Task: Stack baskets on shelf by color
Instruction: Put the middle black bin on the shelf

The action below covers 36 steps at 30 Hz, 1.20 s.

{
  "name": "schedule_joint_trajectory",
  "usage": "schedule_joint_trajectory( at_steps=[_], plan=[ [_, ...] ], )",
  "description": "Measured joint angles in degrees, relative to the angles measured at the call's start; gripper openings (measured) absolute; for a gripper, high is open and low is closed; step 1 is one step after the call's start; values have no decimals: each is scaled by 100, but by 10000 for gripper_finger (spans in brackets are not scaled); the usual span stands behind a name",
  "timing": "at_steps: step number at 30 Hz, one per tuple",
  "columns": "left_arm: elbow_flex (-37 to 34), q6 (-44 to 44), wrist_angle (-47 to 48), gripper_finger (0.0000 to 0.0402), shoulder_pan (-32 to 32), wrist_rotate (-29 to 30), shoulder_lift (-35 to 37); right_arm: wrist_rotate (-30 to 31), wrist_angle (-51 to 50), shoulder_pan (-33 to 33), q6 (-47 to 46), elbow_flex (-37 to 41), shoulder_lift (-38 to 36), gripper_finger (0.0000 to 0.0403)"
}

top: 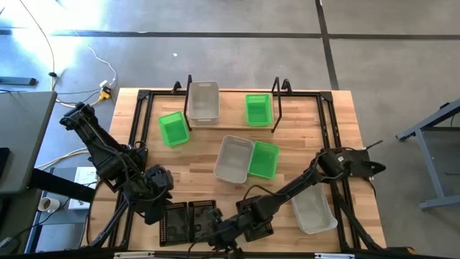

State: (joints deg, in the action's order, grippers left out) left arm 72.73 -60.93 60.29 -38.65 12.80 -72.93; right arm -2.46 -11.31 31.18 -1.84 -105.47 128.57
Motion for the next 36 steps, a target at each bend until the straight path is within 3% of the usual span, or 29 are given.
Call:
schedule_joint_trajectory(
  at_steps=[10,36],
  plan=[
    [0,-40,-4,92,0,140,0,33,79,7,-563,2,427,140],
    [0,-147,-9,92,0,196,-2,380,-341,-11,-879,-4,667,140]
  ],
)
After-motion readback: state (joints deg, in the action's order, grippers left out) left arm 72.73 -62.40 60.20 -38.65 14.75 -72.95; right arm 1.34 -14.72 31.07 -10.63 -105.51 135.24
